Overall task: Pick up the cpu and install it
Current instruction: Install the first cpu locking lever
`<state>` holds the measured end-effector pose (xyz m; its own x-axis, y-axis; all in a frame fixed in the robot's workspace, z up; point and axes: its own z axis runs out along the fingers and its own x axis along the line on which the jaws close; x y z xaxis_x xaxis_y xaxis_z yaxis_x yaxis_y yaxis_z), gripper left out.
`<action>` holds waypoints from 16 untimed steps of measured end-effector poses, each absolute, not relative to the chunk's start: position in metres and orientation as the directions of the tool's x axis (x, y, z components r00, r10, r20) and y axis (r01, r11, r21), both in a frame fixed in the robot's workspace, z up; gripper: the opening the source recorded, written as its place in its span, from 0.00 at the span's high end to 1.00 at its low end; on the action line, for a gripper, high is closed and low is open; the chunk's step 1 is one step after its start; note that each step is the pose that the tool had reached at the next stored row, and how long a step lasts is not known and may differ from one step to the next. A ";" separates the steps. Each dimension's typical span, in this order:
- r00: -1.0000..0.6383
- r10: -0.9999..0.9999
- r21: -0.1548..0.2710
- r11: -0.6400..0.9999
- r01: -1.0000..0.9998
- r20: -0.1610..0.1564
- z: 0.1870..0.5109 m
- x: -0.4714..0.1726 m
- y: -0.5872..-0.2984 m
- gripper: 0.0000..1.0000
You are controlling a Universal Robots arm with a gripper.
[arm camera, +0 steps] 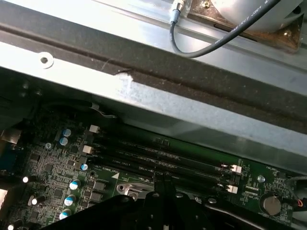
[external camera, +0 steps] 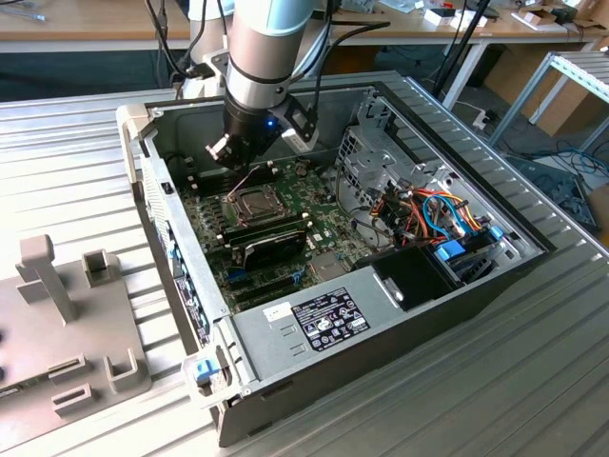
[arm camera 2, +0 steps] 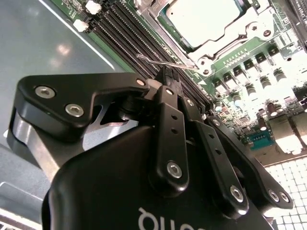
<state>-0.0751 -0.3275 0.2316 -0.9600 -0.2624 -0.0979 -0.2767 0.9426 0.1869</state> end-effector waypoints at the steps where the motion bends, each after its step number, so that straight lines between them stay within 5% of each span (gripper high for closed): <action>1: -0.960 -0.262 0.187 0.943 -0.277 -0.098 0.231 -0.075 -0.328 0.89; 16: -0.960 -0.262 0.187 0.943 -0.277 -0.098 0.226 -0.075 -0.330 0.89</action>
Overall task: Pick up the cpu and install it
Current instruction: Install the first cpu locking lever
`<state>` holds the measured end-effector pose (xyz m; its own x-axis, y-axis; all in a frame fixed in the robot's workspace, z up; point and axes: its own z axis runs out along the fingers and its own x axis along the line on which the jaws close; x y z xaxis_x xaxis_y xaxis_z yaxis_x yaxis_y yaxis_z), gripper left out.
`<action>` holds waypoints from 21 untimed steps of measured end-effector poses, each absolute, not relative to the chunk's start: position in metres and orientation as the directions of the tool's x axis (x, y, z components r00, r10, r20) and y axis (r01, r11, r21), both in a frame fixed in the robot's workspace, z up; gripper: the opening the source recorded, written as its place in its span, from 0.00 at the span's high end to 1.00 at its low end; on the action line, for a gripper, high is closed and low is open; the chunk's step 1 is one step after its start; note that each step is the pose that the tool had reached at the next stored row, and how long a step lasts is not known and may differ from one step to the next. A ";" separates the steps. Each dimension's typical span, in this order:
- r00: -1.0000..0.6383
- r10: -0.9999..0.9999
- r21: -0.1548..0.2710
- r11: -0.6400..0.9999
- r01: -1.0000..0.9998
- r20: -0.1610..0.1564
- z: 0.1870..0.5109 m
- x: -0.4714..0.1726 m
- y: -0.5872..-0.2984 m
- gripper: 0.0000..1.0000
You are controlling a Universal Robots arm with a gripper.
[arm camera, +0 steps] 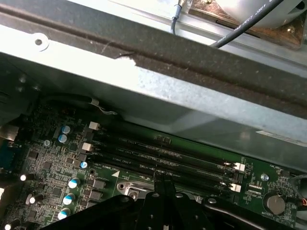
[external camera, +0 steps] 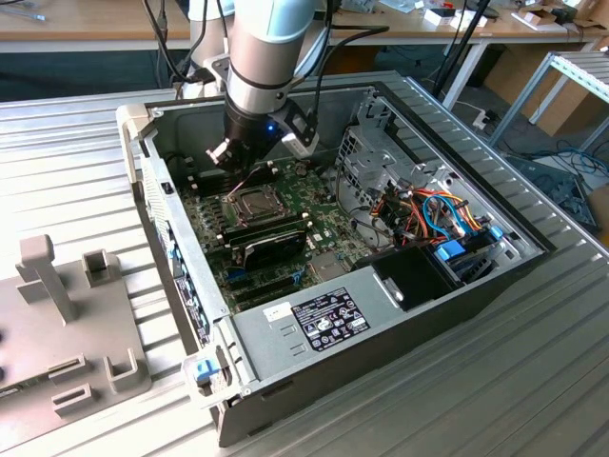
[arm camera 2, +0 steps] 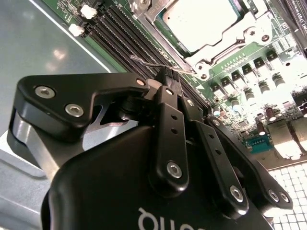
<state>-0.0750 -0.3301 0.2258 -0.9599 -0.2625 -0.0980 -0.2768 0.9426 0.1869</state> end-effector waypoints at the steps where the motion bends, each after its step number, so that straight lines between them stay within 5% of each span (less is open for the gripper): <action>1: -0.960 -0.262 0.187 0.943 -0.277 -0.098 0.225 -0.075 -0.330 0.89; 21: -0.960 -0.262 0.187 0.943 -0.277 -0.098 0.209 -0.064 -0.331 0.89</action>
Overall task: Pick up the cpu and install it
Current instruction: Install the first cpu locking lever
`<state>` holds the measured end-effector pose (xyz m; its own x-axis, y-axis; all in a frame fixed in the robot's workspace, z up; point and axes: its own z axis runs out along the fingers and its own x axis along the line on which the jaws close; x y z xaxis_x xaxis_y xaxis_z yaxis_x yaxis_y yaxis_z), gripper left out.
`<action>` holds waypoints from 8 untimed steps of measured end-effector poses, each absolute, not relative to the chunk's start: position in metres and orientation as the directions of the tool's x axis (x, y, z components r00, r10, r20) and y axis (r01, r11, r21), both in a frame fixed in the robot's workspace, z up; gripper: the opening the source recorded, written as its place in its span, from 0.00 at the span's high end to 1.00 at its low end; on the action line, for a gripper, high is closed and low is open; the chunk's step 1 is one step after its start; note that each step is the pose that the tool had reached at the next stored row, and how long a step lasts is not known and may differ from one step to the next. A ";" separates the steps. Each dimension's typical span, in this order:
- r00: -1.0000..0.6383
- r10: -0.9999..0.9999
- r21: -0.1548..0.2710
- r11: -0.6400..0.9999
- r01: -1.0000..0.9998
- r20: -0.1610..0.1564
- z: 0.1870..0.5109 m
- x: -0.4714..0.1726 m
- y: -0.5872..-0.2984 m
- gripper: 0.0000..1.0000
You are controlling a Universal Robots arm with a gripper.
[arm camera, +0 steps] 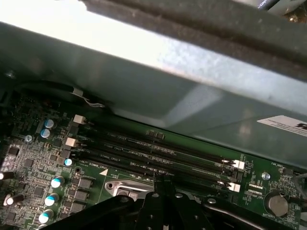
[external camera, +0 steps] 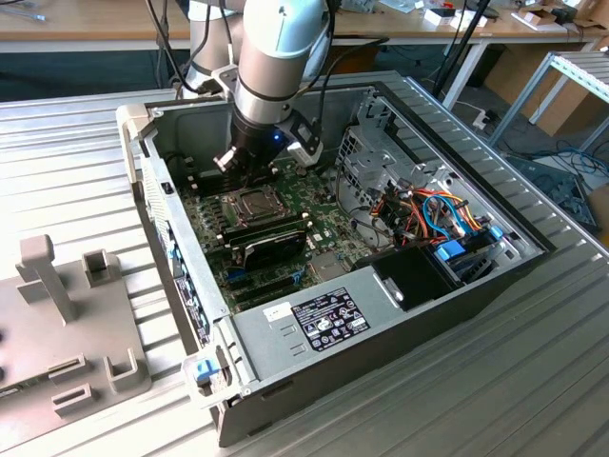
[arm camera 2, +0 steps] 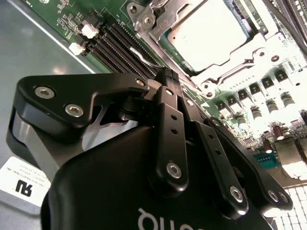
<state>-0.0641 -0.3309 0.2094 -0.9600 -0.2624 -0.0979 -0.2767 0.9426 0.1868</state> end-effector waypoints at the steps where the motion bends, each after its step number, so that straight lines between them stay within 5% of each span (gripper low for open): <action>1: -0.960 -0.262 0.187 0.943 -0.277 -0.098 0.209 -0.064 -0.331 0.89; 8: -0.960 -0.263 0.185 0.943 -0.277 -0.097 0.202 -0.062 -0.331 0.89</action>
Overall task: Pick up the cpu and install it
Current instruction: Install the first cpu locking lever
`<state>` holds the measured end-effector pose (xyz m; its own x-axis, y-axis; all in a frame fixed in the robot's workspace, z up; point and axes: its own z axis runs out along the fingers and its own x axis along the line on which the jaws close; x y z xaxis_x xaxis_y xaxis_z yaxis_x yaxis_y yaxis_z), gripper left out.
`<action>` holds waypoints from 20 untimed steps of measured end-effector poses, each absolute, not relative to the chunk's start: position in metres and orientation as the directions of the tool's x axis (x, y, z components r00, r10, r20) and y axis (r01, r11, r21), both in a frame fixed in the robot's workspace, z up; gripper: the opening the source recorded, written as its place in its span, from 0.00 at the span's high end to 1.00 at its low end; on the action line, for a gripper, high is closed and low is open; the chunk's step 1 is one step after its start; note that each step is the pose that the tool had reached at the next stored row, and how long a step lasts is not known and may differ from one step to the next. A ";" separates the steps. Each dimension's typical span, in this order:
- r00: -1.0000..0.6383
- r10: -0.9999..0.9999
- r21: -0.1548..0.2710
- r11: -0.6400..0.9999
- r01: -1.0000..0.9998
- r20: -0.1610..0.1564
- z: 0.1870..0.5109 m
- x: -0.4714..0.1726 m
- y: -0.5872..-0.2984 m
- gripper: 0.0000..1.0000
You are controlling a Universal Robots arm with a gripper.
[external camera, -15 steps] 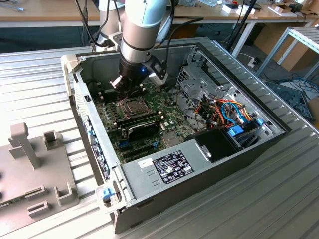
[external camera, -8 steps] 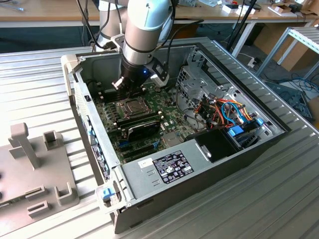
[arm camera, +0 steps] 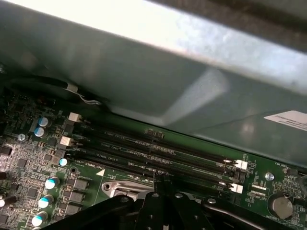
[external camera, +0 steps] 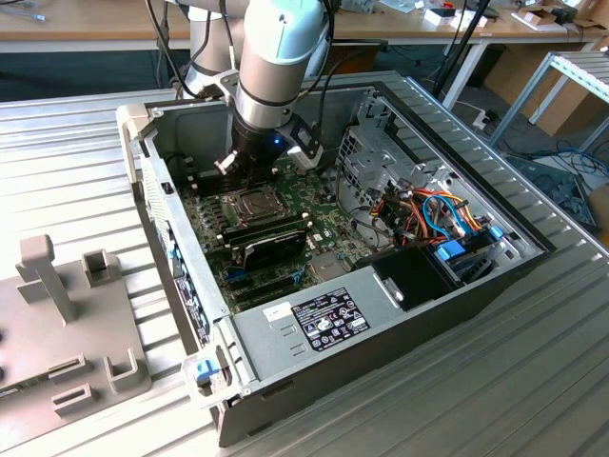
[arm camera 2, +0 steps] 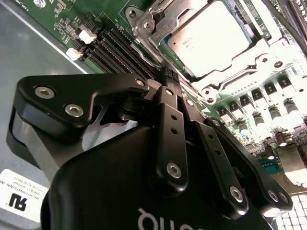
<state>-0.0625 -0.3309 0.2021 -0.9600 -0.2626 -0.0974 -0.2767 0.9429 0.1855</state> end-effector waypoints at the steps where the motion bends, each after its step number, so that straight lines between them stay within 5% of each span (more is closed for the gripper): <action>1: -0.960 -0.263 0.185 0.943 -0.277 -0.097 0.201 -0.062 -0.331 0.89; 20: -0.960 -0.263 0.177 0.944 -0.277 -0.095 0.200 -0.059 -0.327 0.89</action>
<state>-0.0587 -0.3271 0.1997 -0.9600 -0.2634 -0.0951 -0.2767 0.9444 0.1774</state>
